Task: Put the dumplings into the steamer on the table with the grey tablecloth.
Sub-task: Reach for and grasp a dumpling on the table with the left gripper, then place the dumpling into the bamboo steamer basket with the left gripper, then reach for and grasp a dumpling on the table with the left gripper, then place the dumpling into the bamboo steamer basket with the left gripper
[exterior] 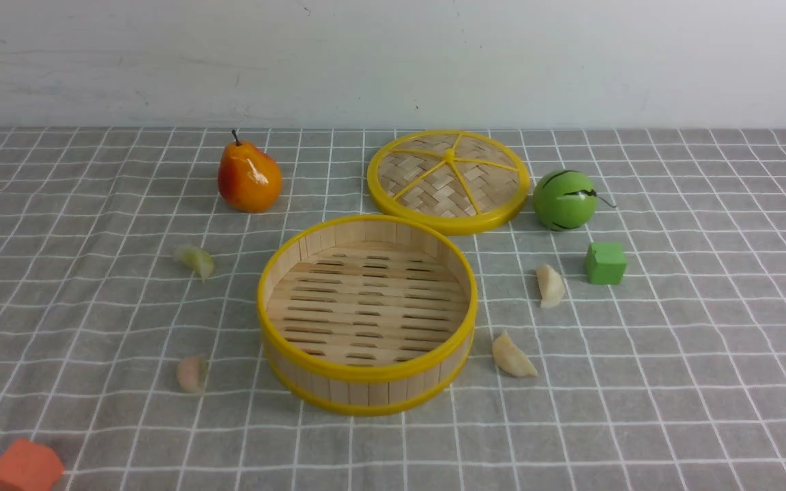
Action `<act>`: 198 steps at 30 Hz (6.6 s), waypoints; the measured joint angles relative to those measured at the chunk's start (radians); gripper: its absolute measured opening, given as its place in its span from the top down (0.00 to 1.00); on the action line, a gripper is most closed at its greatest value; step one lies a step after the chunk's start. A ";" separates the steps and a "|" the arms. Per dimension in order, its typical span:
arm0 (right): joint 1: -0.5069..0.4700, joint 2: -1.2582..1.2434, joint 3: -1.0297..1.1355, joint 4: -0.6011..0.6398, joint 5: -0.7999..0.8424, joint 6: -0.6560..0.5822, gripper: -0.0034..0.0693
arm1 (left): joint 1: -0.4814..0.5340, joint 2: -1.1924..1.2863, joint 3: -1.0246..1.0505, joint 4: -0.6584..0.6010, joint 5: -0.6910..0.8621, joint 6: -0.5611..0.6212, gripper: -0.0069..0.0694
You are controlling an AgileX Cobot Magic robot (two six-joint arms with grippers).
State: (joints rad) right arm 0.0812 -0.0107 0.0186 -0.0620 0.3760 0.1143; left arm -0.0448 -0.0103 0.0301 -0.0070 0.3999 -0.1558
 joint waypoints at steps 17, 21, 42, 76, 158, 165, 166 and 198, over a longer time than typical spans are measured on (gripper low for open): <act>0.000 0.000 0.000 0.000 0.000 0.000 0.62 | 0.000 0.000 0.000 0.000 0.000 0.000 0.66; 0.000 0.000 0.000 -0.001 0.000 0.000 0.62 | 0.000 0.000 0.000 0.000 -0.002 0.000 0.65; 0.000 0.000 0.009 -0.105 -0.562 -0.006 0.62 | 0.000 0.000 0.001 -0.034 -0.388 -0.002 0.63; 0.010 0.723 -0.490 0.186 0.038 -0.206 0.96 | -0.093 1.059 -0.745 0.495 -0.223 -0.879 0.93; 0.010 0.920 -0.598 0.504 0.071 -0.360 0.87 | -0.362 1.913 -1.944 0.207 0.824 -0.167 0.47; 0.010 0.920 -0.598 0.519 0.078 -0.360 0.86 | -0.255 1.825 -1.504 0.188 0.685 -0.229 0.61; 0.010 0.920 -0.598 0.520 0.078 -0.360 0.85 | -0.238 1.828 -1.447 0.182 0.634 -0.259 0.61; 0.010 1.016 -0.579 0.557 0.023 -0.384 0.83 | -0.425 1.837 -1.470 0.103 0.332 -0.253 0.68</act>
State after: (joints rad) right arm 0.0909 1.0056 -0.5603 0.4950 0.3988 -0.2695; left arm -0.4702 1.8268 -1.4402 0.0961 0.7320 -0.4093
